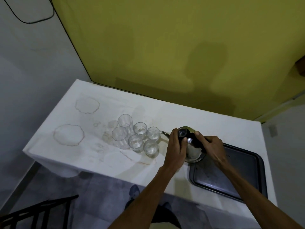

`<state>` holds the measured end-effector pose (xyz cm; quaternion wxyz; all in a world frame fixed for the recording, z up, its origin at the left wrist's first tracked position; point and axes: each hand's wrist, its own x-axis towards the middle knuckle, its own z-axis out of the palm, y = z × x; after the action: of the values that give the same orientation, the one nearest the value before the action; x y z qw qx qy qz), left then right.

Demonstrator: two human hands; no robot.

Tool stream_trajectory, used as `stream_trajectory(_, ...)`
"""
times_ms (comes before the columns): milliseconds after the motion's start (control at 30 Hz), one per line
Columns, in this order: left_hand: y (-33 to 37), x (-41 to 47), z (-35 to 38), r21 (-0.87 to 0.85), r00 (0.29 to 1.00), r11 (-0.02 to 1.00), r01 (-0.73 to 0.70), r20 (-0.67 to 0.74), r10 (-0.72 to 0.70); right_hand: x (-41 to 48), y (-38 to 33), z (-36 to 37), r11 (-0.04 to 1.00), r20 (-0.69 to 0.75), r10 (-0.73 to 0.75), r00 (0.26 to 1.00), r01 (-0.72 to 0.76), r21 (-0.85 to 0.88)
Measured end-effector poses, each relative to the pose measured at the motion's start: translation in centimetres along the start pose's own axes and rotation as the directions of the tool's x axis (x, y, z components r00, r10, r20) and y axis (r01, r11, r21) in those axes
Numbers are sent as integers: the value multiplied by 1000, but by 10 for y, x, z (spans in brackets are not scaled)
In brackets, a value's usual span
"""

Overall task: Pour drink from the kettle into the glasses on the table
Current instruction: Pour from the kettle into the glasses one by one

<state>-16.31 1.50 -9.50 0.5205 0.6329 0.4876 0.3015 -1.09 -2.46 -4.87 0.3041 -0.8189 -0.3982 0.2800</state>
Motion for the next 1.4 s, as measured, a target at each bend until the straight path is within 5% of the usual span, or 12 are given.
stream_trajectory(467,3,0,-5,77,999,996,-38,38,36,-6,16,6,976,0,-17,1000,17,219)
stream_trajectory(700,4,-7,-5,113,991,985,-129,44,125,-25,24,21,821,43,54,998,-69,567)
stream_trajectory(900,10,-16,-6,185,985,970,-157,-42,167,-28,16,19,757,86,7,996,-61,651)
stream_trajectory(1133,20,-35,-1,188,966,972,-139,-190,175,-21,9,5,792,137,-103,985,-2,611)
stream_trajectory(1400,8,-47,-1,114,983,993,-38,-173,57,-9,14,3,925,185,-122,975,44,377)
